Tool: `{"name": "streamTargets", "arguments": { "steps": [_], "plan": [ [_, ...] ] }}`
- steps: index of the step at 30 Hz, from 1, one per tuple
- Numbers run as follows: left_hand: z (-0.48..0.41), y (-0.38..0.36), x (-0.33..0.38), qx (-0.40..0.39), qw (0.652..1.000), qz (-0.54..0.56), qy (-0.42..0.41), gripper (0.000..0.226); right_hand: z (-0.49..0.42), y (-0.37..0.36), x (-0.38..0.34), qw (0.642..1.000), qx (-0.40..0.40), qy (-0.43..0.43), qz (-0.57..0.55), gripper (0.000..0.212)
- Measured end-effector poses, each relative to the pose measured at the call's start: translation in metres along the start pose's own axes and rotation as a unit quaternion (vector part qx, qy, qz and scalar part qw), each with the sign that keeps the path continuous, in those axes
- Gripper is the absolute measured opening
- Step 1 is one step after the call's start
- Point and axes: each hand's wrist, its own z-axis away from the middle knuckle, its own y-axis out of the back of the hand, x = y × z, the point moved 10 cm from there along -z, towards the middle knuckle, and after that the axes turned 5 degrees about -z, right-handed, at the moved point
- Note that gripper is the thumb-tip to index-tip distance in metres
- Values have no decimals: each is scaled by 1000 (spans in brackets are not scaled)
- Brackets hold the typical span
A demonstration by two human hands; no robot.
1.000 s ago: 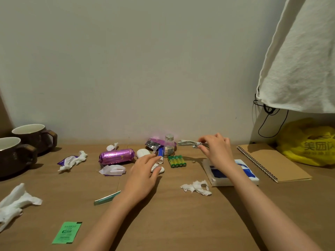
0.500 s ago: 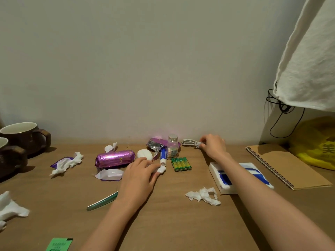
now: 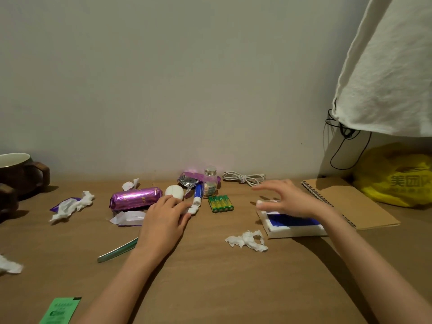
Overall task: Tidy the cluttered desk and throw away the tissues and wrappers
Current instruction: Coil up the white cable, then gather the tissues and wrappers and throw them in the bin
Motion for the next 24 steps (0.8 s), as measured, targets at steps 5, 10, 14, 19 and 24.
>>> {"name": "streamTargets", "arguments": {
  "steps": [5,10,14,19,24],
  "plan": [
    [1,-1,2,-12,1000,-15,-3,28,51,-16,54,992,-70,-103,31,85],
    [2,-1,4,-16,1000,-6,-2,29,47,-20,44,998,-14,-52,-24,69],
    [3,-1,2,-19,1000,1,5,29,20,-26,27,999,16,-19,-28,62],
    [2,0,1,-11,1000,3,2,26,-12,-30,14,999,39,12,-29,59],
    [2,-1,1,-10,1000,8,2,25,-34,-30,15,998,49,21,-20,58]
  ]
}}
